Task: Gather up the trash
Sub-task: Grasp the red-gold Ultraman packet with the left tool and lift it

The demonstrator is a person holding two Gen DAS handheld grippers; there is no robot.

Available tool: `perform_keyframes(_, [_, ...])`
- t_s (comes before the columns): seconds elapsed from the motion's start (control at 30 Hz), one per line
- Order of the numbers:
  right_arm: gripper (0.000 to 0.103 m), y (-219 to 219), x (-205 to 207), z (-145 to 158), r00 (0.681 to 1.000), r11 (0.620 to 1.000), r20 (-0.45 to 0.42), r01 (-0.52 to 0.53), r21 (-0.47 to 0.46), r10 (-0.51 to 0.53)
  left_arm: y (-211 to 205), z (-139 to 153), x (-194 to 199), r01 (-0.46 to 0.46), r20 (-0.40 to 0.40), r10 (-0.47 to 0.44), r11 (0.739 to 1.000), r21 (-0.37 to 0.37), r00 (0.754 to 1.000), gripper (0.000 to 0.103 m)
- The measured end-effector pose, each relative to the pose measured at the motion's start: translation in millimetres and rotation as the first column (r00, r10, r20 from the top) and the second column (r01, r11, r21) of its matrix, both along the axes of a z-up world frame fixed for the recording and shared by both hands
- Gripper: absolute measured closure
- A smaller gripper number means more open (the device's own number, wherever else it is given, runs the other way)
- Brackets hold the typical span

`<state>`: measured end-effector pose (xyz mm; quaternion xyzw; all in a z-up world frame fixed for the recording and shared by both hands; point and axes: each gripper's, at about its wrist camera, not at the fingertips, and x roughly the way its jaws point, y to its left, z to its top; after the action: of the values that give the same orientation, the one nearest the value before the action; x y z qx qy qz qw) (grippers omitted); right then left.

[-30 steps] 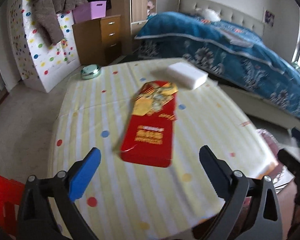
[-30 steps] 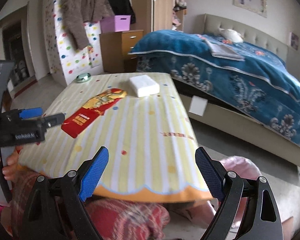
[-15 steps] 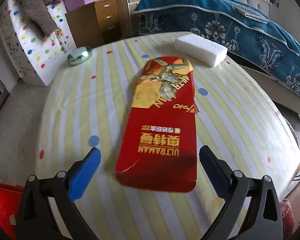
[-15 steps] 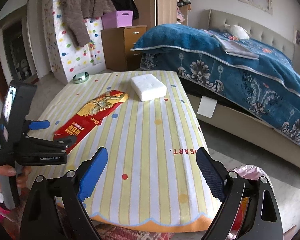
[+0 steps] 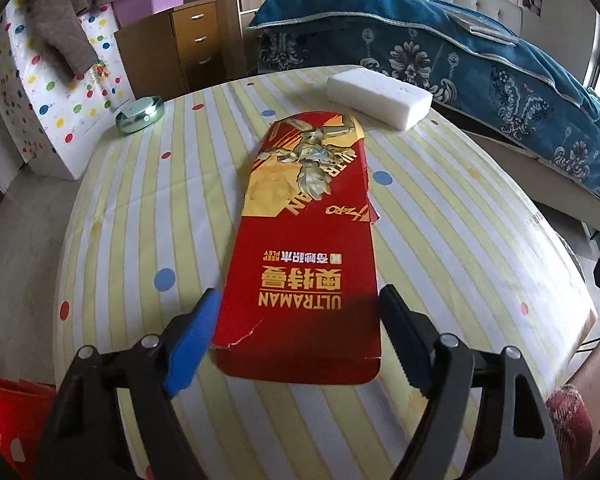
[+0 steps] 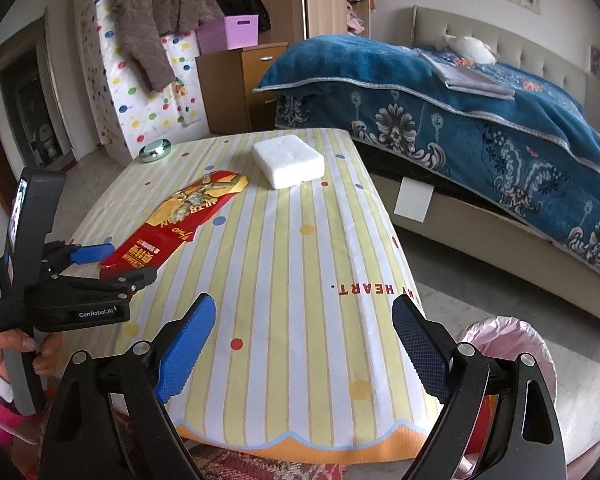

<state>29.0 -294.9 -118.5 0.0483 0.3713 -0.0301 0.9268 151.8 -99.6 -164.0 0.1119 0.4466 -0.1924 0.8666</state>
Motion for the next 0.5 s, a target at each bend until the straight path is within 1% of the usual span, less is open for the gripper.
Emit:
perform_keyframes(0.1, [0.014,3,-4,3,1.000,1.000,0.009,-0.006,-0.006,0.006,6,12,-6,-0.027,0.052,0.029,0.999,-0.036,0.998,0.027])
perform_keyframes(0.23, [0.014,9,-5,7,0.999,1.000,0.032,-0.014,-0.025,0.015,14,39,-18,-0.048,0.131,0.061,0.994,-0.095,0.989,0.027])
perform_keyframes(0.33, [0.014,9,-5,10,0.999,0.999,0.044,-0.020,-0.026,0.021,17,57,-22,-0.050,0.171,0.069,0.992,-0.112,0.983,0.027])
perform_keyframes(0.5, [0.014,14,2,15,0.997,0.999,0.061,-0.038,-0.035,0.040,20,72,-21,-0.066,0.206,0.090,0.991,-0.120,0.974,0.026])
